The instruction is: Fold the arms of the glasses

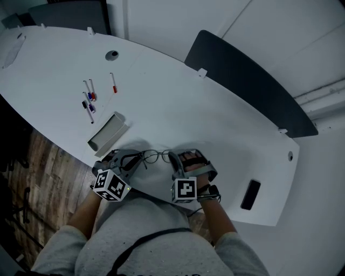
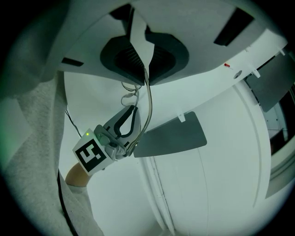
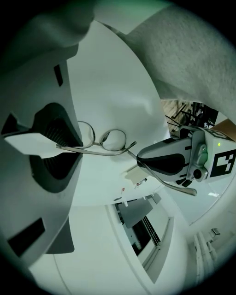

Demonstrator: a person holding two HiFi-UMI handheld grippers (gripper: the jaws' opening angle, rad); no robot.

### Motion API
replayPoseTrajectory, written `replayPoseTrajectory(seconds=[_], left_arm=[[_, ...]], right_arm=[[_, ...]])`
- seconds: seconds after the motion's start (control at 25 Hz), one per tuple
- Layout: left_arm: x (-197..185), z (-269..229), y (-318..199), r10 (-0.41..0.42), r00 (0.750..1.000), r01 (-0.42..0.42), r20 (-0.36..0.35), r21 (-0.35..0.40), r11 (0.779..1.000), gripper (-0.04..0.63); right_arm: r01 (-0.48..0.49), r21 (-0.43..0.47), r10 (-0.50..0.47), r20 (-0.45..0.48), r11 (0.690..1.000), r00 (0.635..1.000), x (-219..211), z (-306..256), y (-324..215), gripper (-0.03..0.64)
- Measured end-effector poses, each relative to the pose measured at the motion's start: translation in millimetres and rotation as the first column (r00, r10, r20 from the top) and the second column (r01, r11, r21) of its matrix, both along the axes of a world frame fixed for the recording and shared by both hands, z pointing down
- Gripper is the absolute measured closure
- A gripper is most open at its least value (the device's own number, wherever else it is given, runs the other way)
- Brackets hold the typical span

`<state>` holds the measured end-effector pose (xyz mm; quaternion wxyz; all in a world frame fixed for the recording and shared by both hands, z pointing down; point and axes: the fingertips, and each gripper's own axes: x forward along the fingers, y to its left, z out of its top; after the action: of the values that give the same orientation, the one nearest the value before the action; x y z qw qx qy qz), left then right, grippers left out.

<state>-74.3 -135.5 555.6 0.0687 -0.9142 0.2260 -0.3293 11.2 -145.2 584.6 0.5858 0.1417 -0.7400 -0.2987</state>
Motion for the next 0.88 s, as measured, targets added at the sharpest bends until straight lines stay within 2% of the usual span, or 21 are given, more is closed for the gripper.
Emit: replayPoseTrajectory(seconds=[0.6, 0.88], left_arm=[[-2.0, -0.6, -1.2, -0.008, 1.000, 0.008, 0.003, -0.001, 1.000, 0.554], [-0.1, -3.0, 5.4, 0.019, 0.998, -0.022, 0.060, 0.036, 0.999, 0.552]], right_arm=[[0.029, -0.012, -0.029, -0.020, 1.000, 0.999, -4.4, 9.3, -1.6, 0.572], [0.021, -0.016, -0.021, -0.015, 1.000, 1.000, -6.3, 8.7, -0.5, 0.572]])
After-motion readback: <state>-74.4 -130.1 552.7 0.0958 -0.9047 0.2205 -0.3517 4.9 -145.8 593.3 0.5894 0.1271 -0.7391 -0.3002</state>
